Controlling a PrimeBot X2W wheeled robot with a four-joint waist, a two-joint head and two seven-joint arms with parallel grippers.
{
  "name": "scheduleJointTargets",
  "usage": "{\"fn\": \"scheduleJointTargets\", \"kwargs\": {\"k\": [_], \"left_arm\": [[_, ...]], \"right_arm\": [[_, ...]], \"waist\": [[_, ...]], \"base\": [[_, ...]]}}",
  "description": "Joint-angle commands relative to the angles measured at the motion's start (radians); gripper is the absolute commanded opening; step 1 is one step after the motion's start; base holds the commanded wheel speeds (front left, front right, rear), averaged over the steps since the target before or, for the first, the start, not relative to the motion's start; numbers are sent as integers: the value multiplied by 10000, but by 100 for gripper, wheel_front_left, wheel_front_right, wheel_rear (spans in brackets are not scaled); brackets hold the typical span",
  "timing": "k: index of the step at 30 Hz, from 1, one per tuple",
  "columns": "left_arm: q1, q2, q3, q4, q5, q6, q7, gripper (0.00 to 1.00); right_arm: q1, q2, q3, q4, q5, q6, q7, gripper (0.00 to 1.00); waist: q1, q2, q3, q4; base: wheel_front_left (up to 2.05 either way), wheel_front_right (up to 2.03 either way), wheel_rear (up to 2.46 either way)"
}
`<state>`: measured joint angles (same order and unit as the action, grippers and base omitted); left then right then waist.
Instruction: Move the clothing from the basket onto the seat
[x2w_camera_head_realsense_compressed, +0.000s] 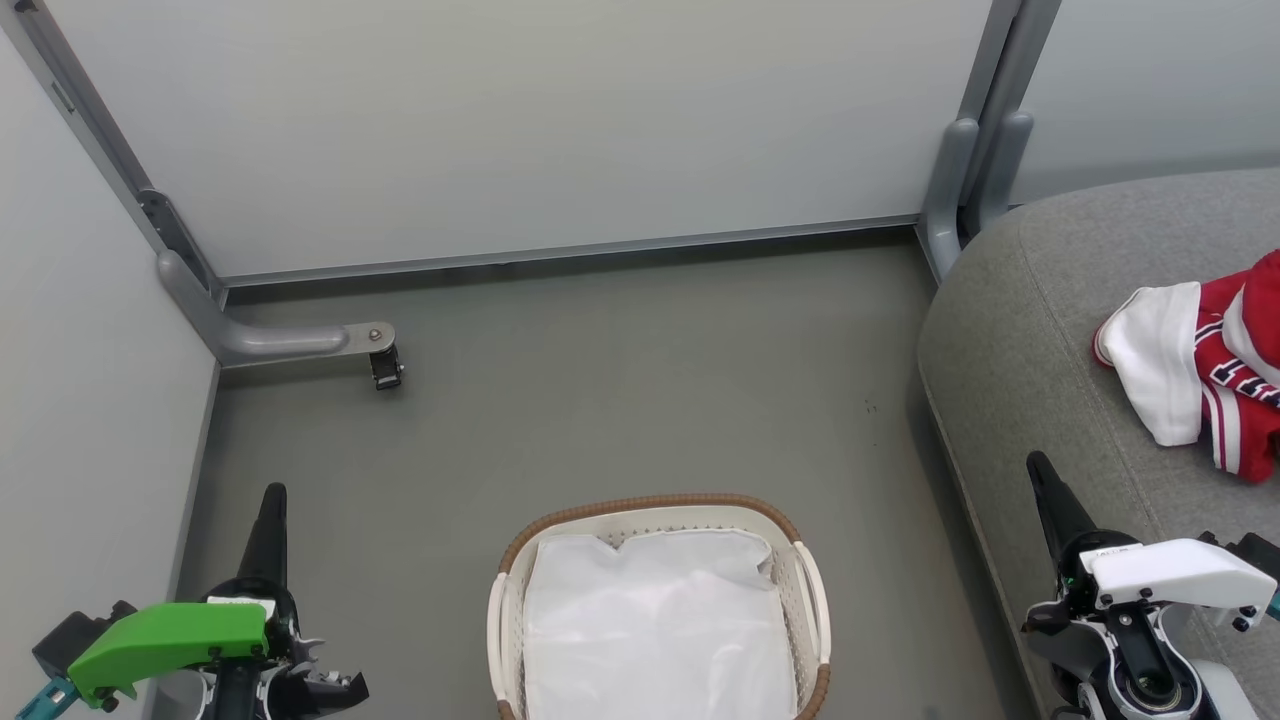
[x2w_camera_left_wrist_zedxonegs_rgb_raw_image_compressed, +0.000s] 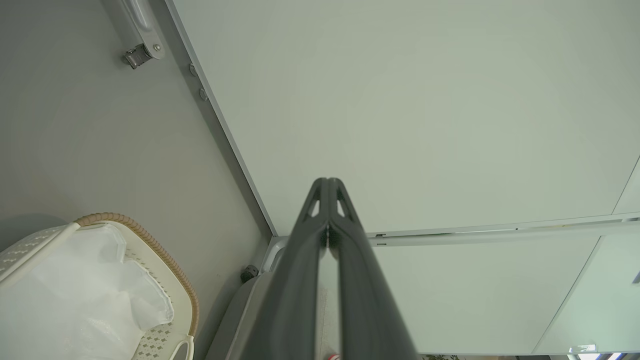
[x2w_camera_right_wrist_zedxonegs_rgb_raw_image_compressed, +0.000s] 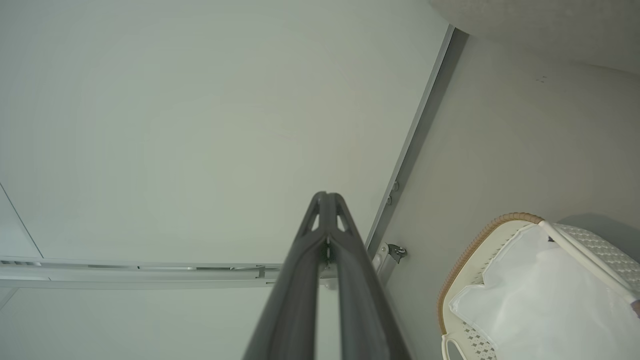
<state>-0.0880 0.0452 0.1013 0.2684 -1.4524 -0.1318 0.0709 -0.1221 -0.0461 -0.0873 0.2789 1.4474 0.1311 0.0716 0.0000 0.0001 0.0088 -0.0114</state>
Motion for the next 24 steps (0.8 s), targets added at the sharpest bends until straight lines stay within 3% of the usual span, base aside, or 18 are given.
{"fn": "scheduleJointTargets", "kwargs": {"k": [1,24], "left_arm": [[-190,75,62,-70,-226,17,68,0],[-282,83,151,-258,-1621,19,470,0]], "right_arm": [[84,-58,-59,-116,229,-5,67,0],[197,-68,-296,-383,1680,-5,458,0]], "waist": [[0,-1,-3,7],[0,-1,-57,114]], "base": [[0,0,0],[0,0,0]]}}
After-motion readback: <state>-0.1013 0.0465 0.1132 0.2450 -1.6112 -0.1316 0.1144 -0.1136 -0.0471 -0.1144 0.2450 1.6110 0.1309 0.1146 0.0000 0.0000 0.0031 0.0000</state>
